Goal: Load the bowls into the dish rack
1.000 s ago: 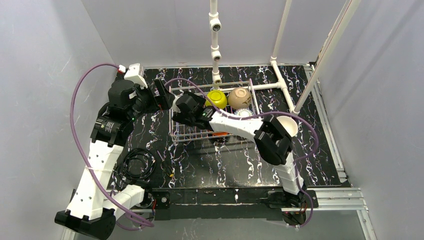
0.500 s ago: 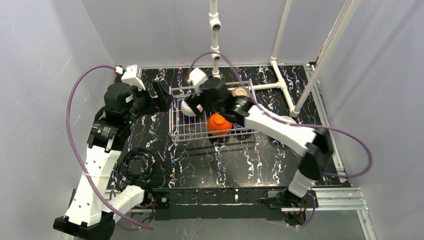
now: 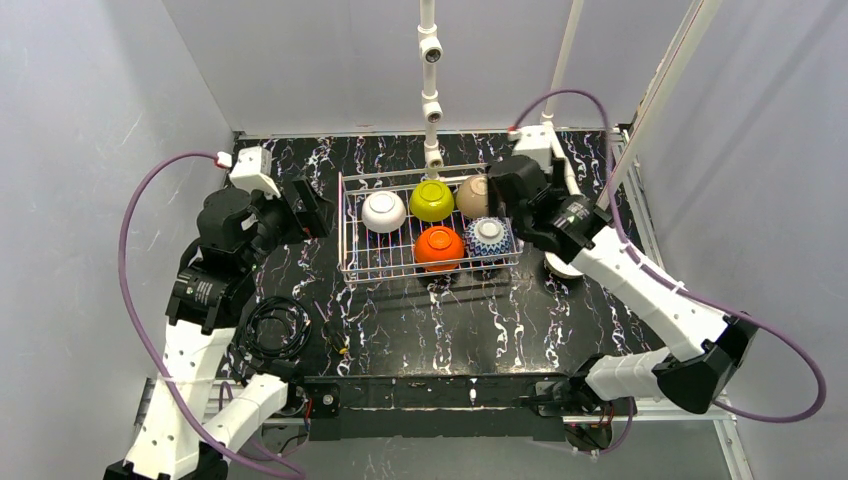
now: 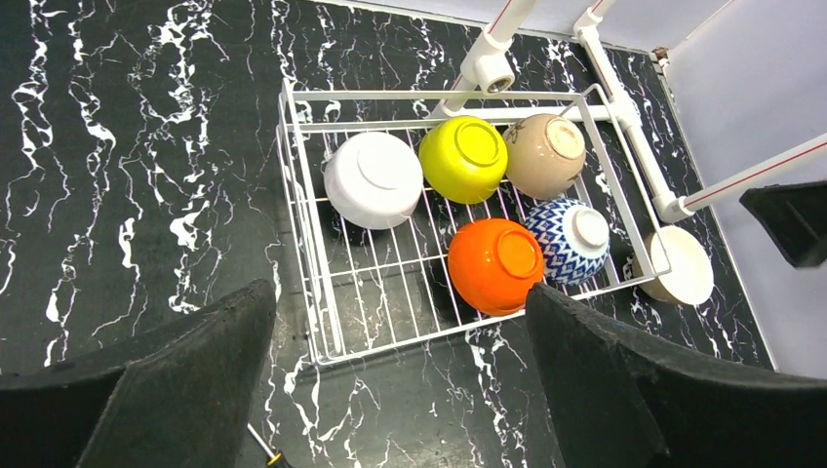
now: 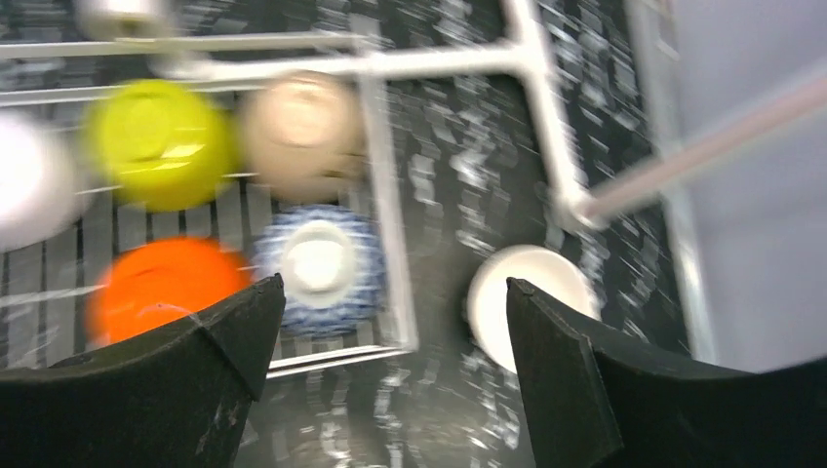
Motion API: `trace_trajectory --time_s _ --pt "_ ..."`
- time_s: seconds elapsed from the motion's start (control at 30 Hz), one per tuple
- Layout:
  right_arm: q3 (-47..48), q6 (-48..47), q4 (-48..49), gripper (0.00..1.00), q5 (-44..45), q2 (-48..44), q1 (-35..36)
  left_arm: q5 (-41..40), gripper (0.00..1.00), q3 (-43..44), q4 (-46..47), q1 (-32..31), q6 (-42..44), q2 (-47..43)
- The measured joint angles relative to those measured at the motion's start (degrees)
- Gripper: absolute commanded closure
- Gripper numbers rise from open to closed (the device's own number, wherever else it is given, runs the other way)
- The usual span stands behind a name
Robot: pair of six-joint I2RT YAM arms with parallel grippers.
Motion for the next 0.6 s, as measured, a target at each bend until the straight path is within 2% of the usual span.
trace_trajectory --time_s 0.13,0.27,0.43,0.6 --pt "-4.46 6.69 -6.91 0.12 5.03 -0.20 -11.91 1.49 0.02 0.00 0.68 0.00 -0.24 1.57" --pt "-12.39 11.02 -8.02 0.11 6.08 -3.02 -21.14 2.99 0.02 -0.28 0.74 0.00 -0.50 2.54" --pt "-24.57 15.17 -4.15 0.18 1.79 -9.03 -27.89 3.39 0.02 -0.98 0.81 0.00 -1.09 2.19" --pt "-35.85 19.80 2.99 0.20 -3.32 -13.60 -29.40 4.22 0.02 -1.18 0.85 0.00 -1.38 2.19"
